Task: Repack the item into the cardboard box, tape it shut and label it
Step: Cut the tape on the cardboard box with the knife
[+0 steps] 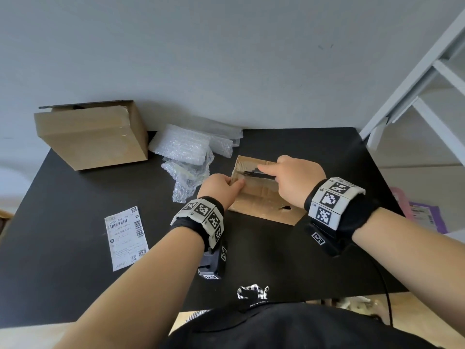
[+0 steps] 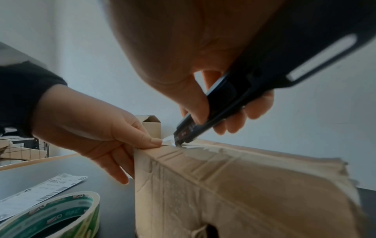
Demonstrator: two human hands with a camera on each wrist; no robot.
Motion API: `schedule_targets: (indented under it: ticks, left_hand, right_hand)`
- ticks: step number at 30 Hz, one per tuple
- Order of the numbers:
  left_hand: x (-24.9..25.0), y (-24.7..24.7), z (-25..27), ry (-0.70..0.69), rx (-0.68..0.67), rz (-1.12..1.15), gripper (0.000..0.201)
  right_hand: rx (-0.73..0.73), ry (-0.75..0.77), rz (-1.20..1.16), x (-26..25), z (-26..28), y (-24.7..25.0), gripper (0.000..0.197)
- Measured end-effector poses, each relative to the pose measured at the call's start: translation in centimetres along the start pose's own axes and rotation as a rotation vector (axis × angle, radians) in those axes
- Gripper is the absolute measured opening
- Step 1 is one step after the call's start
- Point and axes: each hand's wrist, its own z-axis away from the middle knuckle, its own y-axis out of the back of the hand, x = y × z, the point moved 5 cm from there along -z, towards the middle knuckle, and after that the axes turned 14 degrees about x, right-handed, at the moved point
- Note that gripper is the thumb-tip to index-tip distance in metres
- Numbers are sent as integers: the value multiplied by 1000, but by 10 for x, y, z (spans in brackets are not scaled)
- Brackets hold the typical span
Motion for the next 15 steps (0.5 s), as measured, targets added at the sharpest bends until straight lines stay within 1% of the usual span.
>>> schedule_targets:
  ticks: [6, 11, 15]
  left_hand:
    - [1, 1, 0, -11, -1, -13, 49]
    - [2, 2, 2, -9, 1, -35, 49]
    - [3, 3, 2, -18, -3, -47, 52]
  right_hand:
    - [31, 32, 19, -8, -2, 9, 53]
    - [-53, 47, 77, -17, -5, 7, 56]
    - [-73, 61, 142, -12, -4, 11, 59]
